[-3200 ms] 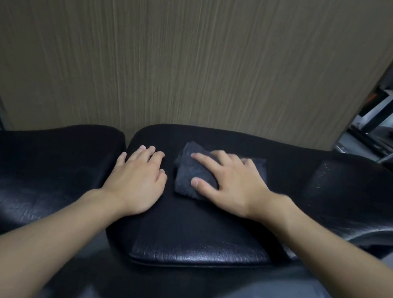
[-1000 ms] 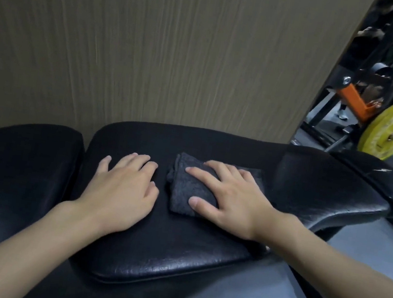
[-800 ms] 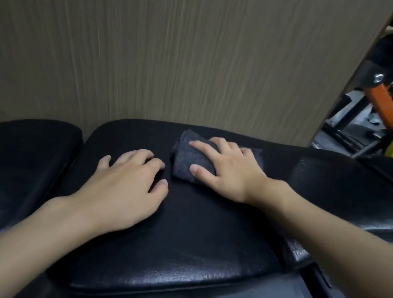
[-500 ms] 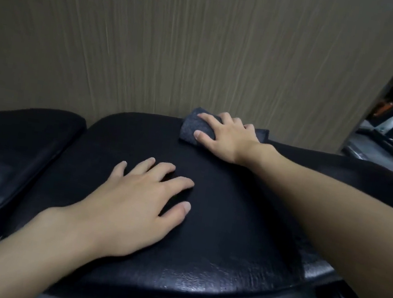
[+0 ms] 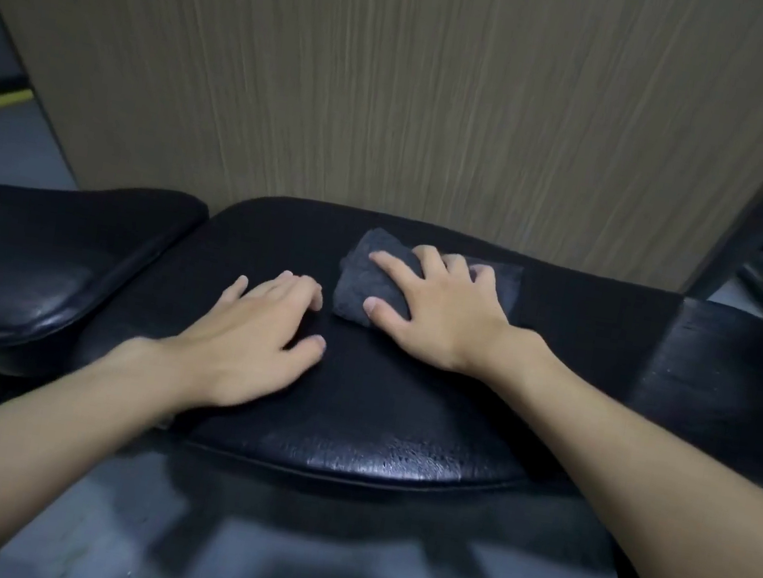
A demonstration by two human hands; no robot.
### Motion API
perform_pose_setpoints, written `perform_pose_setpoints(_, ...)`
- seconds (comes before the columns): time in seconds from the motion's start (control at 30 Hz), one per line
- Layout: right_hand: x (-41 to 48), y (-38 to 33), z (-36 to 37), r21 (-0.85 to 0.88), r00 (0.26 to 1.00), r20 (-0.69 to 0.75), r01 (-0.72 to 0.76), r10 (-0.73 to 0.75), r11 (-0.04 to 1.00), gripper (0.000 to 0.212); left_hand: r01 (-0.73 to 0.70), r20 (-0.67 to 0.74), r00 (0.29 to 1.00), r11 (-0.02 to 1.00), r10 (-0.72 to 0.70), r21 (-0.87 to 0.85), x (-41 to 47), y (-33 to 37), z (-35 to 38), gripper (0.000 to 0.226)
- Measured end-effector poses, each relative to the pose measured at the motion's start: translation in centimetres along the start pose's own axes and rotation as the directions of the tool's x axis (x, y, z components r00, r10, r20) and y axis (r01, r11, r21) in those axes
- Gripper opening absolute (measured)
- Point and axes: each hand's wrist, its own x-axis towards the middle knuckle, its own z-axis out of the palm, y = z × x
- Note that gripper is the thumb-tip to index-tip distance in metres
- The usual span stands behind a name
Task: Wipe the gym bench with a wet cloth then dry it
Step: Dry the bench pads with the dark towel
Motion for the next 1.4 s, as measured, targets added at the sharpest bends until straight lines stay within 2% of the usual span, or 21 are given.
perform_pose_setpoints(0.3,-12.1,-3.9,-1.7,0.045,0.995,-0.030,0.098,-0.097,0.994,0.067,-0.034,-0.012,0.999,0.999,0.033,-0.007,1.8,1.1,-2.1,0.024)
perform_pose_setpoints(0.43,-12.9,-4.3,-1.9,0.098,0.996,-0.042,0.080,-0.076,0.992,0.070,-0.093,0.045,0.995,0.995,0.094,-0.027,2.9,0.8,-2.3,0.031)
perform_pose_setpoints(0.63,-10.2,-3.0,-1.1,0.043,0.998,-0.020,0.054,-0.053,0.998,0.067,-0.163,0.056,0.986,0.986,0.160,0.045,3.5,0.2,-2.3,0.031)
perform_pose_setpoints(0.7,-8.0,-1.7,-1.2,0.030,1.000,-0.012,0.022,-0.022,0.999,0.069,-0.162,0.118,0.981,0.986,0.156,0.043,3.4,0.3,-2.7,0.038)
perform_pose_setpoints(0.83,-2.1,1.7,-0.4,-0.022,0.998,0.005,-0.056,0.056,0.998,0.076,-0.140,0.188,0.975,0.986,0.121,0.095,3.1,1.4,-2.8,0.070)
perform_pose_setpoints(1.0,4.5,5.8,0.3,-0.017,0.986,0.024,-0.163,0.163,0.986,0.068,-0.119,0.337,0.940,0.979,0.057,0.168,3.2,2.8,-2.5,0.114)
perform_pose_setpoints(1.2,7.6,7.3,0.5,-0.020,0.966,0.056,-0.254,0.254,0.967,0.067,-0.084,0.338,0.941,0.986,0.030,0.146,3.9,2.3,-1.5,0.122)
perform_pose_setpoints(1.4,2.1,5.0,-0.1,-0.013,0.982,0.037,-0.182,0.183,0.983,0.068,-0.090,0.316,0.948,0.988,0.048,0.122,3.7,2.1,-1.3,0.122)
